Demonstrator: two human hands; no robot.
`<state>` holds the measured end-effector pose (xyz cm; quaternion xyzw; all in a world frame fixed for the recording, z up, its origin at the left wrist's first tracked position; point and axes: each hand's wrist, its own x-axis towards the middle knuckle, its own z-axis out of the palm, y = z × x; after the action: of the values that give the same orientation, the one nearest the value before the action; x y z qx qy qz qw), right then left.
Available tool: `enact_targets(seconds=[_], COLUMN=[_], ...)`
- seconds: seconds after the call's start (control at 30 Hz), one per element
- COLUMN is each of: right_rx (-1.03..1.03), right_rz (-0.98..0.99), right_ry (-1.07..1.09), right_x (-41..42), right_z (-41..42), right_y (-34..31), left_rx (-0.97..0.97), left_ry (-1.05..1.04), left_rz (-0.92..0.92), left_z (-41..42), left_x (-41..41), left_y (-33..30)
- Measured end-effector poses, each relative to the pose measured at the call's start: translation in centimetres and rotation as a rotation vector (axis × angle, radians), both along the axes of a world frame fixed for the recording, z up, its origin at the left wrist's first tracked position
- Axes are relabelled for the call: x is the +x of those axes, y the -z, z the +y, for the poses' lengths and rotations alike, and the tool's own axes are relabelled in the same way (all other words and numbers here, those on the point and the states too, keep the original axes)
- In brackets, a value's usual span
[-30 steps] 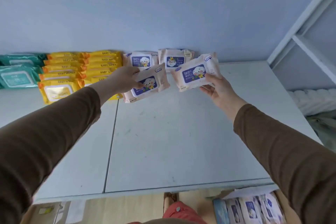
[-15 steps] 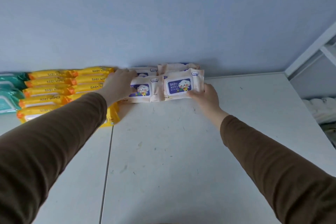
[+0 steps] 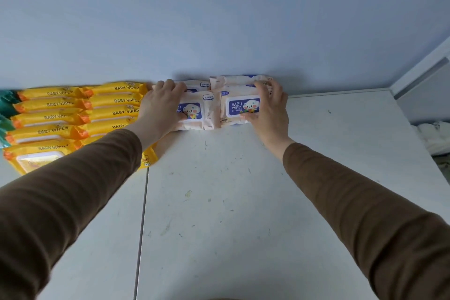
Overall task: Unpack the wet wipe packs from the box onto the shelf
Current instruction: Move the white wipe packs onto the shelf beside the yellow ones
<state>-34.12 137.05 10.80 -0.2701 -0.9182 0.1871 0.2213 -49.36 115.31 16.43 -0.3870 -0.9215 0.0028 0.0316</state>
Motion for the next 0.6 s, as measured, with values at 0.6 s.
enact_targets(seconds=[0.6], right_rx=[0.225], right_rz=[-0.213], right_ry=[-0.044], right_x=[6.1], right_z=[-2.5], right_y=[-2.5], left_rx=[0.068], left_ry=[-0.011], left_rz=[0.012], left_z=[-1.5], left_x=[6.3], left_y=[-0.7])
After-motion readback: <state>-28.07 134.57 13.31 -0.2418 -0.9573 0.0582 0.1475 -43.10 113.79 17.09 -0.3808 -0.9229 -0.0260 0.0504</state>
